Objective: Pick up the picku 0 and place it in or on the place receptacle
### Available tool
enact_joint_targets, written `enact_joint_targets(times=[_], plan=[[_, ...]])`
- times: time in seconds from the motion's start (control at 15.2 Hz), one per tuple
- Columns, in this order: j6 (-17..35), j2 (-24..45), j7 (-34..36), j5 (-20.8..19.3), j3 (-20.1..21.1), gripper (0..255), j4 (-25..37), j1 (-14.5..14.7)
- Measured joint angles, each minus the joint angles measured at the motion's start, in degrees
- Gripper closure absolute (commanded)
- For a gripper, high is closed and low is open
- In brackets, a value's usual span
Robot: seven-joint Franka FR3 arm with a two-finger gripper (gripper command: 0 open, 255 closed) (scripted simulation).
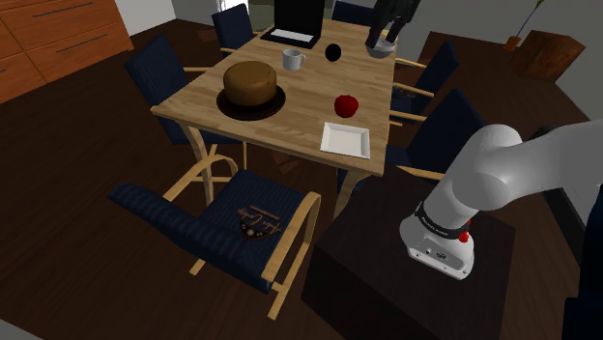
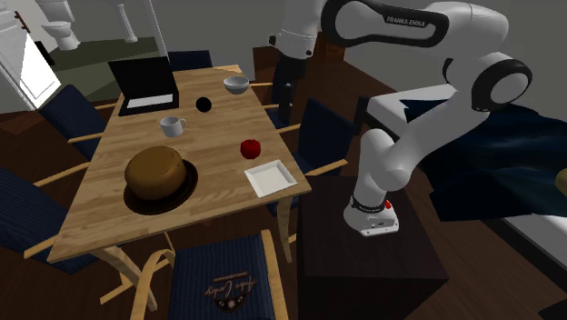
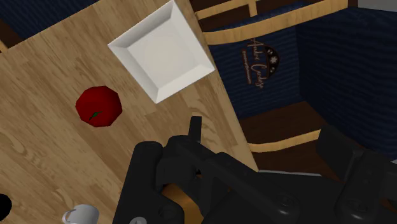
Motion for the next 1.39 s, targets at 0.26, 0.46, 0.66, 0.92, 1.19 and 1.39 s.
enact_joint_targets(times=[0.26,0.46,0.66,0.92,1.19,1.39], plan=[[2.31,1.48,-2.59,-1.12,-1.81,0,-1.49,-0.12],[5.66,4.11,-6.74,-2.89,-4.92,0,-3.10,-0.45],[9.48,7.21,-10.98,-4.55,-8.09,0,-4.65,-0.77],[13.98,13.08,-16.19,-5.93,-11.90,0,-4.28,-0.73],[18.65,19.78,-21.95,-6.66,-16.03,0,-3.24,-0.66],[21.95,25.27,-26.05,-6.37,-18.70,0,-1.80,-0.32]])
